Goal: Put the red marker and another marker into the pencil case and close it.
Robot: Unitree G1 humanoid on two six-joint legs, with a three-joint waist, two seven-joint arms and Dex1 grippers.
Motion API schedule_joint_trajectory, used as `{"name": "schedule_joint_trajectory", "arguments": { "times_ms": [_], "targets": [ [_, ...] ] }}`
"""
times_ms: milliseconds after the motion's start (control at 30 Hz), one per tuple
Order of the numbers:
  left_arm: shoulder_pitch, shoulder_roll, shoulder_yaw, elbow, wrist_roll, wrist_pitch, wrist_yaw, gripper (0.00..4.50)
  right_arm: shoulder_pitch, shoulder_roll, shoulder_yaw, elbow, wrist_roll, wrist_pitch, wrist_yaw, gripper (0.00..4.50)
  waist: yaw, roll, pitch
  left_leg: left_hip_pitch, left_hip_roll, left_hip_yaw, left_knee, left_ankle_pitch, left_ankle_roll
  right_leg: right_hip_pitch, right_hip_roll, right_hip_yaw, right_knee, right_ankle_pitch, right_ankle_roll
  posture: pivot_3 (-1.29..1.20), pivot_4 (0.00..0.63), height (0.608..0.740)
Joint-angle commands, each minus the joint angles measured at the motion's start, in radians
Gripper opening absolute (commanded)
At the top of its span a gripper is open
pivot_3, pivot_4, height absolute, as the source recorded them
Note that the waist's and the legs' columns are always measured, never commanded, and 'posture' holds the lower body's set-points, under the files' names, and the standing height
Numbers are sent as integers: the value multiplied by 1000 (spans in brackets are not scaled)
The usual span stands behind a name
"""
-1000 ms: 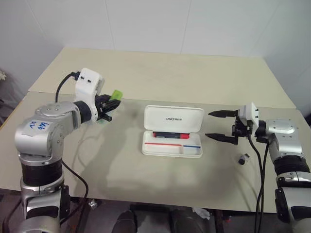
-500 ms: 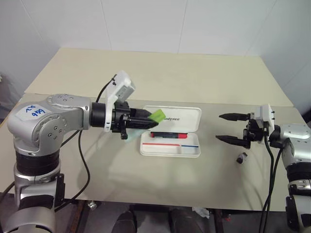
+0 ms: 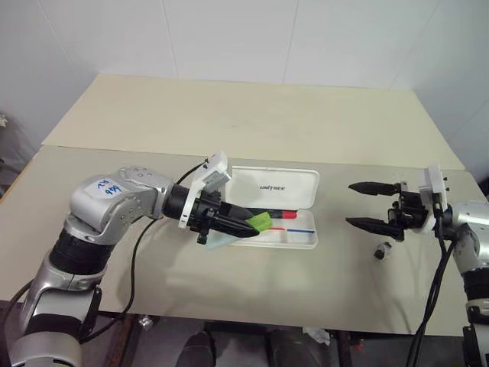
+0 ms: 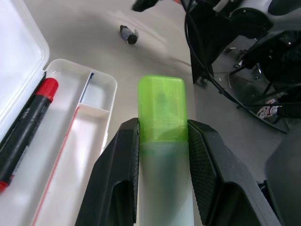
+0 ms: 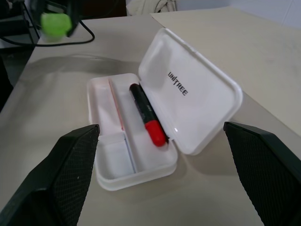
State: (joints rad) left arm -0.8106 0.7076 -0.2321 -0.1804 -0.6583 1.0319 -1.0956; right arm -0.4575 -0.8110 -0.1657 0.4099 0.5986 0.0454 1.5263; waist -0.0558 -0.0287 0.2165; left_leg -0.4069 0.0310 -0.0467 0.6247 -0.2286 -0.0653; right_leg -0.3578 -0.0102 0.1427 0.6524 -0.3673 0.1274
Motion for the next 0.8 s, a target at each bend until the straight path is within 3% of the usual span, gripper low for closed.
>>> {"name": "schedule_joint_trajectory", "arguments": {
  "times_ms": [33,300,800],
  "targets": [
    [8,21,-29,43,55,-96,-71,1121,36,0,-49,-78,55,28,48,4500,0,0,0,0,0,0,0,0,0,0,0,0,0,0,0,0,150,740],
    [-15,49,-129,188,204,-280,-228,1121,88,13,-45,-127,51,22,31,4500,-1,0,0,0,0,1,0,0,1,0,0,1,0,0,0,0,150,740],
    [-222,-112,-195,548,425,-510,-372,1121,112,49,-29,-184,26,23,-16,4500,2,0,0,-1,0,0,1,-1,2,-1,0,0,0,0,0,0,150,740]
  ]
}}
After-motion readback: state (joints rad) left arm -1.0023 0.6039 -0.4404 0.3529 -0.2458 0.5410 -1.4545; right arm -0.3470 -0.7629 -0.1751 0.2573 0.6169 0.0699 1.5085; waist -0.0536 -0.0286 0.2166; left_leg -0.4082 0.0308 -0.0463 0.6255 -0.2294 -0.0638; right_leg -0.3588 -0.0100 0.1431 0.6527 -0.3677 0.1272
